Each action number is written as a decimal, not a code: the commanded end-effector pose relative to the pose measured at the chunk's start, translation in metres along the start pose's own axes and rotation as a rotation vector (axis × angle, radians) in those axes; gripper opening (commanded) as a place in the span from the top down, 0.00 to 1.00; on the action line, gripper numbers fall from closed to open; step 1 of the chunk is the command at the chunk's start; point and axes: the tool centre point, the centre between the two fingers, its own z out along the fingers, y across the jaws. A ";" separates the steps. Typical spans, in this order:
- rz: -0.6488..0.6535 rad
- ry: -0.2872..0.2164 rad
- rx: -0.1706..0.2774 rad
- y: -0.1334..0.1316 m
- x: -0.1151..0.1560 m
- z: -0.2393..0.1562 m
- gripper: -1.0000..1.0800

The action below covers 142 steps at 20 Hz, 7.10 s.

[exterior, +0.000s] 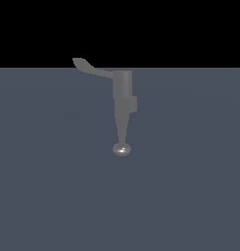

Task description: Turn on the faucet by rotating a designated handle.

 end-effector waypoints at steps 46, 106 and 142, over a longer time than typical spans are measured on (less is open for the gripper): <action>0.575 -0.043 0.043 -0.018 0.114 0.056 1.00; 1.453 -0.047 -0.011 -0.100 0.224 0.204 1.00; 1.453 -0.046 -0.009 -0.041 0.129 0.201 1.00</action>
